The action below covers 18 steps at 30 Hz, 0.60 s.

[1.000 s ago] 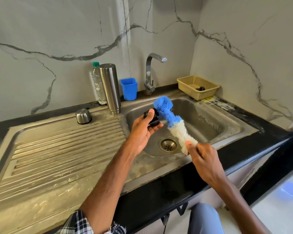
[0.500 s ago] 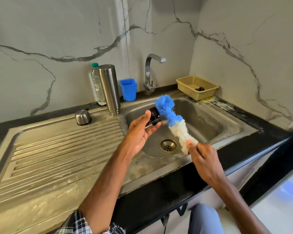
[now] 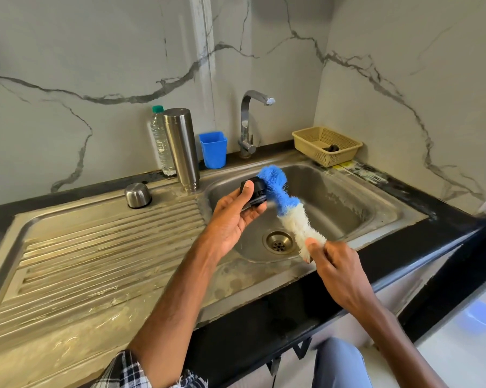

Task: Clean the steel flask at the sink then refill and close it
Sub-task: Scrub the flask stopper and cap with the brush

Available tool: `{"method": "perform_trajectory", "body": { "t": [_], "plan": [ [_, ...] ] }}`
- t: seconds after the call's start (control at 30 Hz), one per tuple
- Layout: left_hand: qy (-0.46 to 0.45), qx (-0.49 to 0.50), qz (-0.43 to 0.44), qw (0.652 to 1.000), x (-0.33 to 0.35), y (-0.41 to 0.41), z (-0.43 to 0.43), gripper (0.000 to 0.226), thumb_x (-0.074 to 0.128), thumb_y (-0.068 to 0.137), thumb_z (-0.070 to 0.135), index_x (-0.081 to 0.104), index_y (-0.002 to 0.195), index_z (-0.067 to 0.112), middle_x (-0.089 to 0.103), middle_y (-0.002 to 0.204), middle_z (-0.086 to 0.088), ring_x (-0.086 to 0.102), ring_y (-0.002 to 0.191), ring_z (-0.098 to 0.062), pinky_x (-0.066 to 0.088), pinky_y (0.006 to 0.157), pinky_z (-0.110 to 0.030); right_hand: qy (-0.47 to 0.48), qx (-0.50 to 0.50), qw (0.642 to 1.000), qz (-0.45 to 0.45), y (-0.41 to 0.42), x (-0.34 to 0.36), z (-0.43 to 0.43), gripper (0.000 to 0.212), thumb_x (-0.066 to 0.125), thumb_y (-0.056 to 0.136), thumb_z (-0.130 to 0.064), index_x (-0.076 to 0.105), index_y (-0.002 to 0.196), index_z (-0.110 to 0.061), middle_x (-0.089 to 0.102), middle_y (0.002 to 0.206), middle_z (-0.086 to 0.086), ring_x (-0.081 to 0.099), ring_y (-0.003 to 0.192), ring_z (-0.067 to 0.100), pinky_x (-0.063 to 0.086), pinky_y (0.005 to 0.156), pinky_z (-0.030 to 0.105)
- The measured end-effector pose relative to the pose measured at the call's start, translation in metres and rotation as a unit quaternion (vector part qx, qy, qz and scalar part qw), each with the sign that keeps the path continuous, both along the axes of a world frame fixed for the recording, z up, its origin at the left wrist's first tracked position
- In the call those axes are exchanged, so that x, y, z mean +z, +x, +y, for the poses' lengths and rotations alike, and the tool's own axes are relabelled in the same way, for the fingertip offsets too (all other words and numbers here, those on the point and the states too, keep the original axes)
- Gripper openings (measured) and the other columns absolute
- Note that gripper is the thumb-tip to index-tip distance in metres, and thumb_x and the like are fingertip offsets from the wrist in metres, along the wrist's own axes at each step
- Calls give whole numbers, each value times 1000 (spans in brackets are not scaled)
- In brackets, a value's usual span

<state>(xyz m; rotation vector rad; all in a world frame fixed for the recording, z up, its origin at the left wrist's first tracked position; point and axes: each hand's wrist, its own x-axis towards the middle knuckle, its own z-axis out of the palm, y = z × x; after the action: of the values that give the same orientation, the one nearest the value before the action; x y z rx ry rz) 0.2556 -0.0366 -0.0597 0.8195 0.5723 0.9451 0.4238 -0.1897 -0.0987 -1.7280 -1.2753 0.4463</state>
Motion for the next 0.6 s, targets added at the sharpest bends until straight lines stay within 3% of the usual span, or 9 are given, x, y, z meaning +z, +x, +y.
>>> {"method": "perform_trajectory", "body": {
  "t": [0.17,0.3,0.47,0.6],
  "plan": [
    [0,20,-17,1000,2,1,1,17,61,101,16,70,105,2,76,101,-15,73,94,-23,63,77,-28,20,-17,999,48,8,-3,-2,48,56,100,-35,58,62,-5,45,47,-6,37,42,8,31,44,28],
    [-7,42,-22,999,-1,0,4,16,61,101,16,70,101,2,77,100,-17,74,90,-23,64,76,-29,35,10,999,31,4,-5,-3,53,55,100,-36,51,59,-2,41,50,-2,34,45,15,30,46,35],
    [-6,30,-14,999,-1,0,2,20,59,102,17,66,110,-1,73,106,-21,72,88,-24,63,73,-28,20,-15,998,51,1,3,1,49,55,101,-31,53,55,-15,45,43,-9,35,40,6,29,41,22],
    [-8,28,-30,999,1,0,1,17,57,103,16,65,107,1,74,102,-19,70,88,-24,63,73,-29,41,8,998,44,3,-1,-2,49,55,100,-33,56,59,-7,46,47,-4,37,43,12,30,44,30]
  ]
}}
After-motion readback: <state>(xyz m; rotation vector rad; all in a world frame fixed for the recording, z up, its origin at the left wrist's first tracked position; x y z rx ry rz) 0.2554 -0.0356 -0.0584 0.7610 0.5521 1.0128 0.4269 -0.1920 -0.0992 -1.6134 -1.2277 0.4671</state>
